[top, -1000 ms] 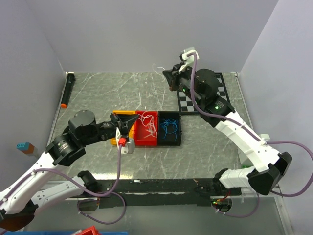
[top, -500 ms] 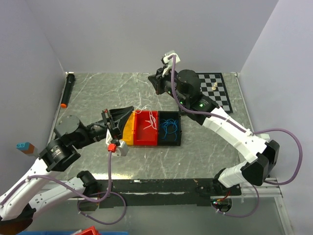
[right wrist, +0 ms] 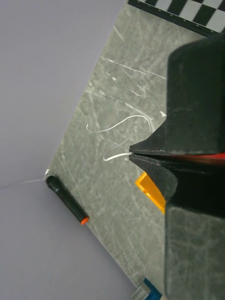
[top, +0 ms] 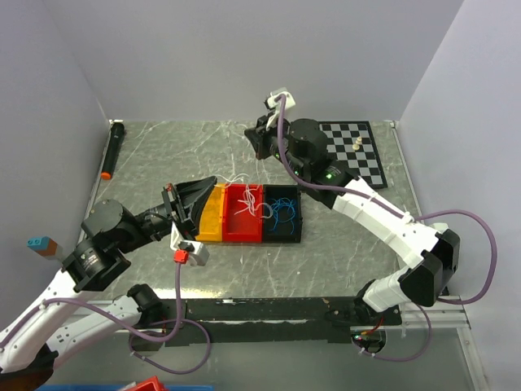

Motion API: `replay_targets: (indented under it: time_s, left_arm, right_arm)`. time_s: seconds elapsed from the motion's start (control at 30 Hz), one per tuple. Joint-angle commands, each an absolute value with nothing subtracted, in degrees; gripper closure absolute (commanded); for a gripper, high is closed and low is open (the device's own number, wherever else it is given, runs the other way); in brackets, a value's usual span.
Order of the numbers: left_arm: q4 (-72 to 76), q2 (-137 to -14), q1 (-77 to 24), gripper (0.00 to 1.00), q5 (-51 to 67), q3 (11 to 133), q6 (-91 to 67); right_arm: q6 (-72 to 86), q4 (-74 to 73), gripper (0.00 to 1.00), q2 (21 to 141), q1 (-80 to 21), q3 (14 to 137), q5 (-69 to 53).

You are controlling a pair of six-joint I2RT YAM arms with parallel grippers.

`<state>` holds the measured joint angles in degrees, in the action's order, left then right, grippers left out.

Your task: Untangle the cables

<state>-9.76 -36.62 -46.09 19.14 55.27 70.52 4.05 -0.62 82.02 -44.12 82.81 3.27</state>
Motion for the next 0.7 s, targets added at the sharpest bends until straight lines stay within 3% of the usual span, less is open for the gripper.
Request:
replay_targets:
  time_s: [0.0,0.23,0.67]
  left_arm:
    - [-5.9,-35.6,-45.5,0.99,20.2,54.3,71.2]
    - [-4.4,-35.1,-45.3,0.99,20.9,53.3,70.8]
    - [5.3,-34.8,-44.9,0.99,20.1,51.6,63.8]
  right_arm:
    - [6.1,1.9,1.0,82.2,-44.7,79.4,3.8]
    - [6.7,2.4,1.0,81.2,-44.9,76.6,4.7]
    - [3.1,0.9,1.0,84.8,-47.9,85.5,6.0]
